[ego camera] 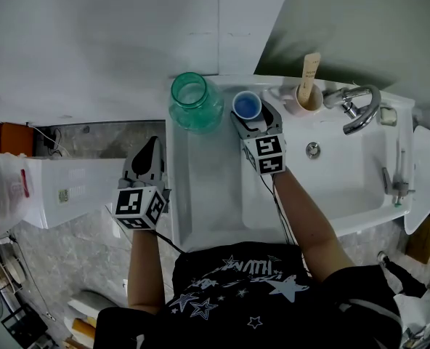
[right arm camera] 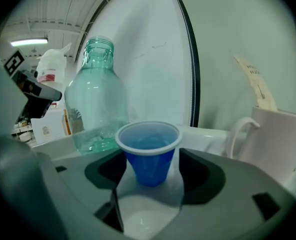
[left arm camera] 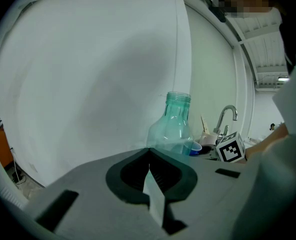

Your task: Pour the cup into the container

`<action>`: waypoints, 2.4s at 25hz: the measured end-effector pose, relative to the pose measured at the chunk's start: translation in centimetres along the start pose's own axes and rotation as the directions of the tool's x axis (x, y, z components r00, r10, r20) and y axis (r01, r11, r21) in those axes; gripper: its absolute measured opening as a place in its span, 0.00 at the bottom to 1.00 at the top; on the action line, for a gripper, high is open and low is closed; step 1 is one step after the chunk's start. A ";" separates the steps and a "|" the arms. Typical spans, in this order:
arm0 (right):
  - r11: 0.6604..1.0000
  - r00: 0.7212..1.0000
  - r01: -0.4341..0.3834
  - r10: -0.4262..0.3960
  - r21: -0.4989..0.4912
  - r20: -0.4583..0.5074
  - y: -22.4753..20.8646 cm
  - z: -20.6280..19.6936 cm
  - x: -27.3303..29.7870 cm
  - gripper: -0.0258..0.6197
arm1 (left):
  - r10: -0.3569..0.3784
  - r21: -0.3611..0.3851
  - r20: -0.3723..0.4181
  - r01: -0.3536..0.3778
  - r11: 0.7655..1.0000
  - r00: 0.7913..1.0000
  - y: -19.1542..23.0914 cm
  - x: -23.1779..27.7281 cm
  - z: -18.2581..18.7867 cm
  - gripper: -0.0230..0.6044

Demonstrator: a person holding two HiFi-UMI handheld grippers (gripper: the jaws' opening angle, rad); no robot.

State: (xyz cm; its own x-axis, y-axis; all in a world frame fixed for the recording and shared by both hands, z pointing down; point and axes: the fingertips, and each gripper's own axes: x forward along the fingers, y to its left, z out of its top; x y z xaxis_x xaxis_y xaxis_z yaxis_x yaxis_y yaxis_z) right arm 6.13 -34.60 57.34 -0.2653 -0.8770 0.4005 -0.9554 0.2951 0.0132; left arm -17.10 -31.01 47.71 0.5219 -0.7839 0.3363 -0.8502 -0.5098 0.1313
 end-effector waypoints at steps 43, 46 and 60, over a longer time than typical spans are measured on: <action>0.990 0.992 -0.073 0.084 -0.118 0.089 0.7 10.0 -6.7 0.42 | -0.060 0.033 0.083 0.057 0.998 0.995 -2.7 -2.0 2.4 0.06; 0.987 0.990 -0.093 0.106 -0.130 0.097 1.0 12.0 -7.3 0.42 | -0.067 0.042 0.100 0.063 0.997 0.993 -3.0 -2.3 2.9 0.06; 0.941 0.986 -0.134 0.157 -0.311 0.049 2.7 18.9 -7.5 0.42 | -0.079 0.066 0.172 0.068 0.995 0.982 -2.8 -3.1 6.5 0.06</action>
State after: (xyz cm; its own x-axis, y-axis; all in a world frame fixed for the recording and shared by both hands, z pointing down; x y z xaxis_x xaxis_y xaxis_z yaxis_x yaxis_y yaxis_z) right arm 3.10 -34.43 37.09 -0.4183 -0.8373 0.3520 -0.8227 0.5135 0.2437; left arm -15.91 -29.43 40.18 0.5912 -0.7907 0.1590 -0.8063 -0.5844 0.0916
